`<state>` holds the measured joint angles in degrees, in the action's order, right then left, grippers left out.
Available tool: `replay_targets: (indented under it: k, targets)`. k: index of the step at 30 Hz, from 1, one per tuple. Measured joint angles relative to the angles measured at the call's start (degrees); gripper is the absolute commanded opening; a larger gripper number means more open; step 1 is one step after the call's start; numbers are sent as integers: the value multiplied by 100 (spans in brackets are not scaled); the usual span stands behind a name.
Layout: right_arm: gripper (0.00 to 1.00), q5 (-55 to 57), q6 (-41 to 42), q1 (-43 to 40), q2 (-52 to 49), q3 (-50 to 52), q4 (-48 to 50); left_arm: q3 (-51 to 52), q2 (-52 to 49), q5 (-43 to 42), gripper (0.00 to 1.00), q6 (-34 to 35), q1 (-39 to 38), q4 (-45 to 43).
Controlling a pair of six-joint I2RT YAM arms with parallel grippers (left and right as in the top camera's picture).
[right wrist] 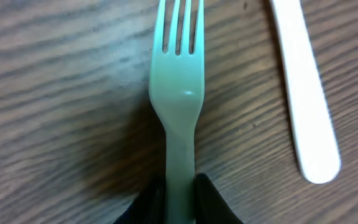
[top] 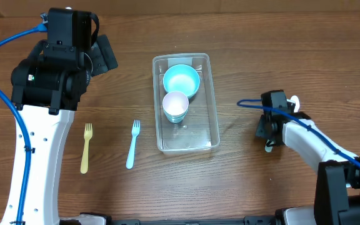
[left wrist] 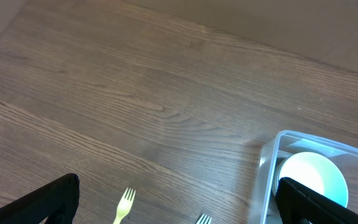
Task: Pack container
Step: 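Carry the light-blue fork into the container and release it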
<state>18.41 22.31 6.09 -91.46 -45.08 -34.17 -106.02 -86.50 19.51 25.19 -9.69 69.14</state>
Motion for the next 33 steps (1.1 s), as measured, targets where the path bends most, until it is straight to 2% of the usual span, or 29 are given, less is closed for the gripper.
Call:
replay_targets:
  k: [9, 13, 22, 25, 29, 33]
  targets:
    - [16, -175, -160, 42, 374, -1784, -1353, 0, 0, -2, 100, 0, 0, 4]
    - [16, -549, -282, 516, 780, -2518, -1773, 0, 0, -2, 100, 0, 0, 0]
    - [16, -935, -282, 2448, 946, -2588, -1510, 0, 0, -2, 100, 0, 0, 2]
    - [16, -946, -219, 2664, 715, -2594, -1432, 0, 0, -2, 100, 0, 0, 2]
    - [16, -970, -105, 3001, -138, -2597, -1145, 0, 0, -2, 100, 0, 0, 2]
    - [16, -1008, -7, 3250, -369, -2597, -1084, 0, 0, -2, 100, 0, 0, 2]
